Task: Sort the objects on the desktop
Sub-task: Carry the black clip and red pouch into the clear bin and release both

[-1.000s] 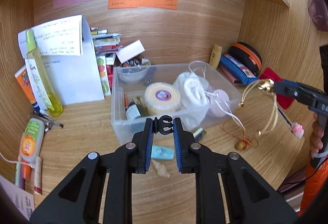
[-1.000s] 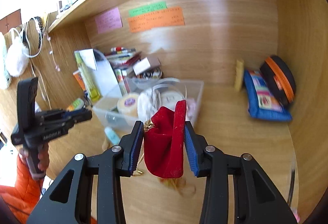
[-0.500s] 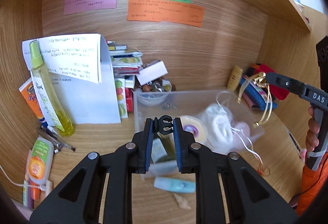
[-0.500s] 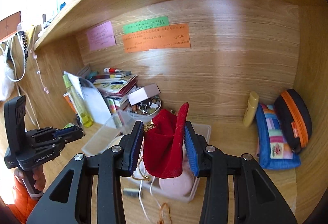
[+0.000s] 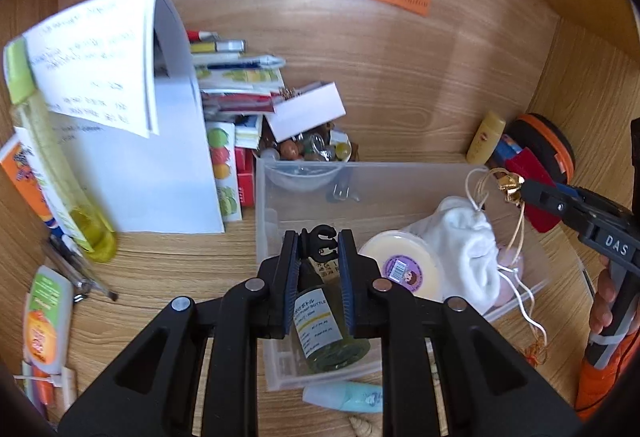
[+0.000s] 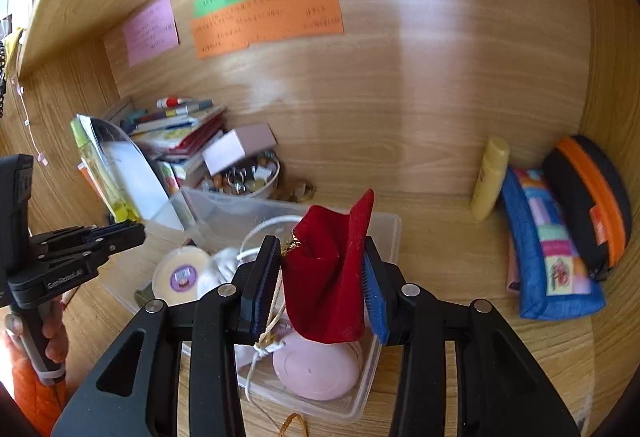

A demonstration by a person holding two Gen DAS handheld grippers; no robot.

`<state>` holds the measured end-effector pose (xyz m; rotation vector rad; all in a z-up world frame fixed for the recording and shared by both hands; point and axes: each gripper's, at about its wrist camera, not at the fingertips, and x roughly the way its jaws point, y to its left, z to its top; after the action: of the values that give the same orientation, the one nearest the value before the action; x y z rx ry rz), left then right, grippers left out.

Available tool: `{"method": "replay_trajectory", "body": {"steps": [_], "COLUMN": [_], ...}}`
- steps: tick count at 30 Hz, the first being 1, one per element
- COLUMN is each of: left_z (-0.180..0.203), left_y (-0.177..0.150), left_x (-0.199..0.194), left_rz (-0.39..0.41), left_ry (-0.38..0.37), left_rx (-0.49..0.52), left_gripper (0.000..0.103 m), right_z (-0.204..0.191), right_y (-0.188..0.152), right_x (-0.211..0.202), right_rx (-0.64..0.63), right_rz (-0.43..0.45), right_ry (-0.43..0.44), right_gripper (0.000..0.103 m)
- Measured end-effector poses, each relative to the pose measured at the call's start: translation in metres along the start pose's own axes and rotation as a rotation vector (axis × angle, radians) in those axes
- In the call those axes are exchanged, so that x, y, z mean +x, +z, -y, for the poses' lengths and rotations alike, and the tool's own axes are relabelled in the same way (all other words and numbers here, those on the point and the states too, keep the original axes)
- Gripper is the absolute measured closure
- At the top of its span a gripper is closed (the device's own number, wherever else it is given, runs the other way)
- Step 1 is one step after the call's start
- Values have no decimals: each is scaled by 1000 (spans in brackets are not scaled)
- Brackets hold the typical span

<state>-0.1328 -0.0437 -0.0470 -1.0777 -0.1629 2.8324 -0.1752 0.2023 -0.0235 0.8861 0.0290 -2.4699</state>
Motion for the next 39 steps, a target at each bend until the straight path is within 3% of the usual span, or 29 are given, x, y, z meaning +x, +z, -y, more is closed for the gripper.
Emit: {"method": "replay_trajectory", "body": {"steps": [10,22,32,34,35,36,39], "left_z": [-3,-1,3,5,6,8,11], "left_y": [-2,-5,-4,-2,-2,-2,-1], "left_x": [23,21,8,3,-2,-7,-21], "left_rz": [-37,-30,-25,-20,-11,2,41], "left_ry": [1,7,-53,-61,-58,-57,-50], "left_rx": [-11,6,-3,-4,-3,-2,7], "left_gripper": [85,84,75,70,62,52,39], "right_z": [-8,-19,-22,-23,-25,-26,-29], "right_y": [-14,-17,-8,-7,-6,-6,-5], "right_x": [20,17,-3,-9,-14,-17,-28], "right_rx": [-47,-105,-98,-102,-107,-111,-125], "right_rz": [-68,-73,-13,5,21,31,59], "right_ry": [14,-8,-26,-38,-49,-57,-77], "right_gripper": [67,67,41,32,27,25,22]}}
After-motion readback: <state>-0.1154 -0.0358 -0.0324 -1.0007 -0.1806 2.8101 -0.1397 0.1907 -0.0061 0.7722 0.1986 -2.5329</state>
